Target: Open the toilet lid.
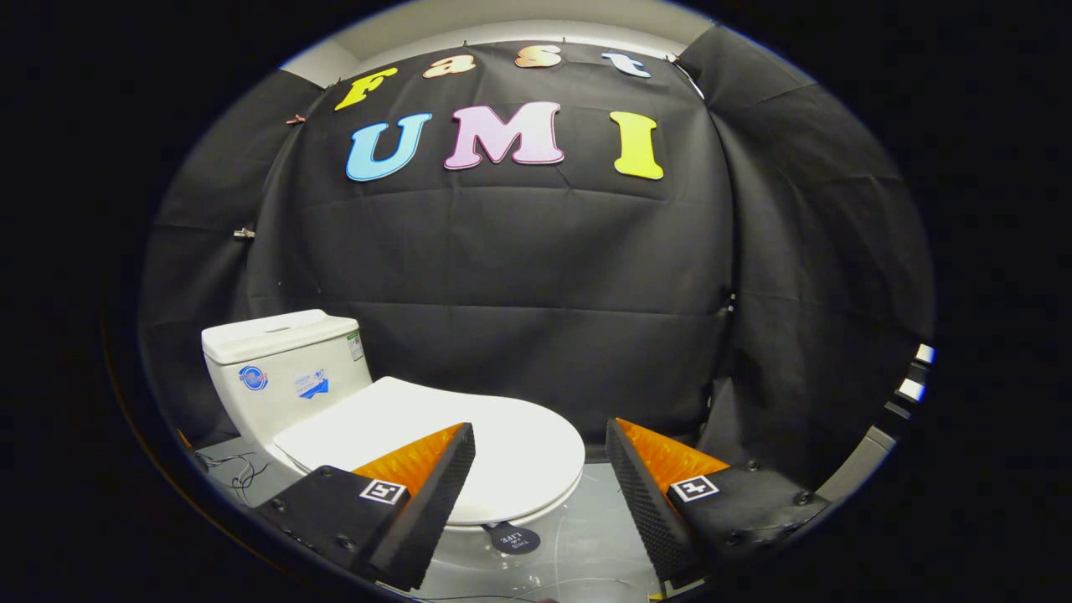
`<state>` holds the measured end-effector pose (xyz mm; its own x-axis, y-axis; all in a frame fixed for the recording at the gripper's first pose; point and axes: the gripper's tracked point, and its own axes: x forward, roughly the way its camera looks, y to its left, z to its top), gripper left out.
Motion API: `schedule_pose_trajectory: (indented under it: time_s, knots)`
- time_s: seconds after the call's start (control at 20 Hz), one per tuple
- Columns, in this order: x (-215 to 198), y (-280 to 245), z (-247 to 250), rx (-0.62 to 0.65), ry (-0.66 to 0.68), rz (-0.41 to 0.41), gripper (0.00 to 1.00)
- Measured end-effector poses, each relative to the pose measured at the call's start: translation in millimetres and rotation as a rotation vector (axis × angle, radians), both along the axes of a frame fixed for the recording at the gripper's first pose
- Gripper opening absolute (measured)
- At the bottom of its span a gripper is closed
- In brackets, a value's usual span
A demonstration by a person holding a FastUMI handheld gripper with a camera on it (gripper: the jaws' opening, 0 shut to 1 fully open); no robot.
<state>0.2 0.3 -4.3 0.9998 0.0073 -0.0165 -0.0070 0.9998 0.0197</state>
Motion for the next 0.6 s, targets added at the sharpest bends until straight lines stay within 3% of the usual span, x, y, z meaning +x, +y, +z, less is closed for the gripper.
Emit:
schedule_pose_trajectory:
  time_s: [0.6]
  knots:
    - [0.5,-0.8,-2.3,0.012,0.007,0.000,0.99]
